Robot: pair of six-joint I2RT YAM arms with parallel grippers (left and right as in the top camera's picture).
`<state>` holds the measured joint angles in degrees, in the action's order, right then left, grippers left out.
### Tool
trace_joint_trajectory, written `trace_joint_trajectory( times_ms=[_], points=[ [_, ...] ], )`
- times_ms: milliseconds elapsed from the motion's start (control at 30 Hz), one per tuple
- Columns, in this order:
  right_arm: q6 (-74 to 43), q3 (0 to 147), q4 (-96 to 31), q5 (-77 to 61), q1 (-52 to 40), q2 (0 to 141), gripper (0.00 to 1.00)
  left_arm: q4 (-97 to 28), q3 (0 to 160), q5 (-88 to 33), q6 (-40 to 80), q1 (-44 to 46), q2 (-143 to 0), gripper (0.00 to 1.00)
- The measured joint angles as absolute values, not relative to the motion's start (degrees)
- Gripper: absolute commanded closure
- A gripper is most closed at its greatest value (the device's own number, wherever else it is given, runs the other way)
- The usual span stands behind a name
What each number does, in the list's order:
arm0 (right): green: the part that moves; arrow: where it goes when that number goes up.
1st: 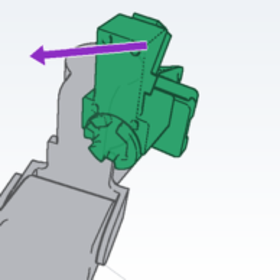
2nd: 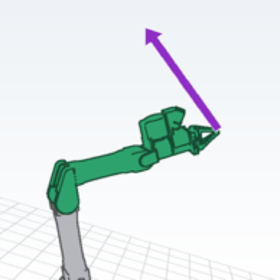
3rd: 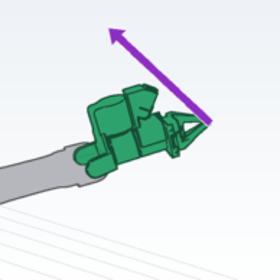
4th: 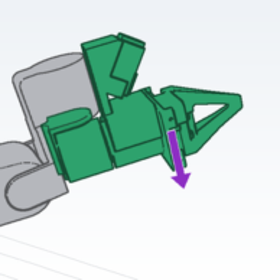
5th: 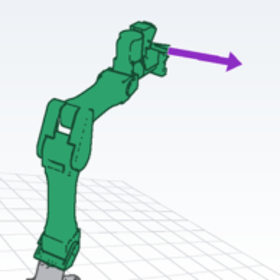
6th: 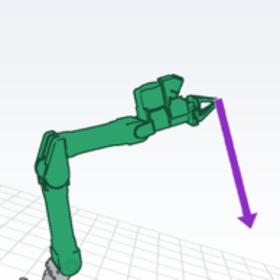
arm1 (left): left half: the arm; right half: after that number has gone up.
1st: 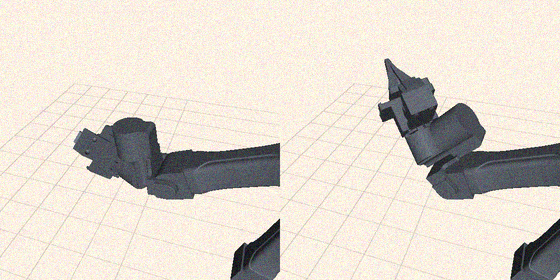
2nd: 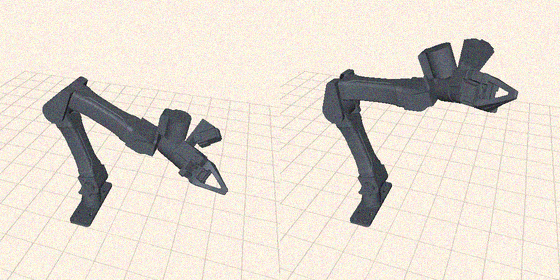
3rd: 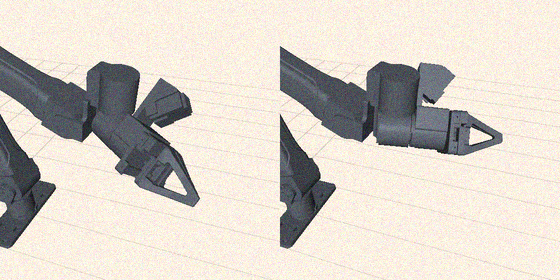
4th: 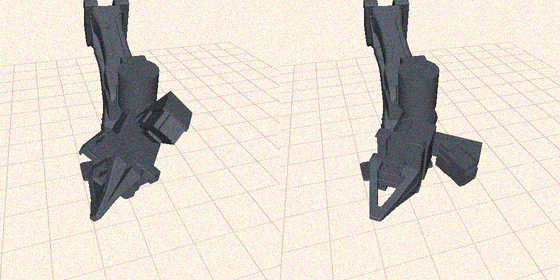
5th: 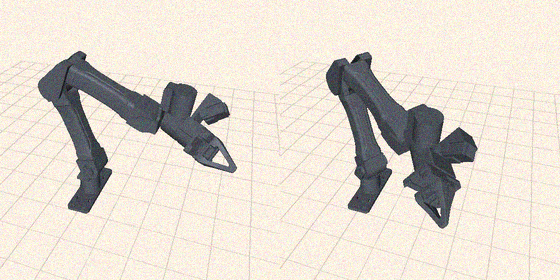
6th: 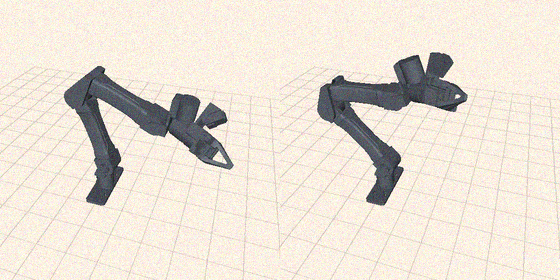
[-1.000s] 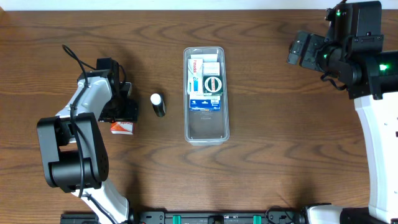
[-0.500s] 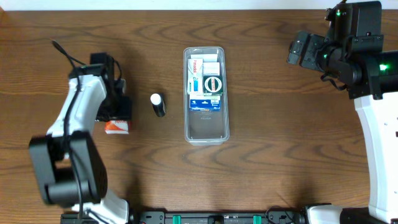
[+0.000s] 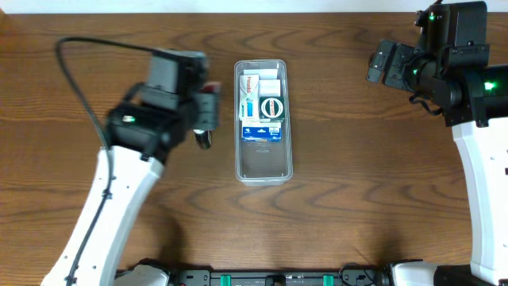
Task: Pack container
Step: 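Carry the red box into the container with the left gripper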
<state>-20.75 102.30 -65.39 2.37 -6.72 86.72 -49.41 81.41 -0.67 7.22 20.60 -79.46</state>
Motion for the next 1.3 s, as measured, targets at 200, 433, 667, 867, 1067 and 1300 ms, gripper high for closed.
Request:
trace_joint_trajectory(
  times_ms=[200, 433, 667, 867, 1067, 1300],
  points=[
    [-20.75, 102.3, -65.39, 2.37, -6.72, 86.72, 0.01, -44.38, 81.41, -0.67, 13.82, 31.29, -87.96, 0.41],
    [-20.75, 102.3, -65.39, 2.37, -6.72, 86.72, 0.01, -44.8, 81.08, -0.08, 25.08, 34.54, -99.42, 0.41],
    [-20.75, 102.3, -65.39, 2.37, -6.72, 86.72, 0.01, -45.76, 81.01, -1.37, 31.51, 36.6, -102.45, 0.4],
    [-20.75, 102.3, -65.39, 2.37, -6.72, 86.72, 0.01, -45.93, 81.01, -1.58, 33.45, 39.18, -104.01, 0.4],
    [-20.75, 102.3, -65.39, 2.37, -6.72, 86.72, 0.01, -46.02, 81.01, -1.54, 34.44, 41.1, -105.38, 0.39],
    [-20.75, 102.3, -65.39, 2.37, -6.72, 86.72, 0.01, -46.5, 81.01, -1.74, 34.7, 41.36, -106.56, 0.02]
  ],
)
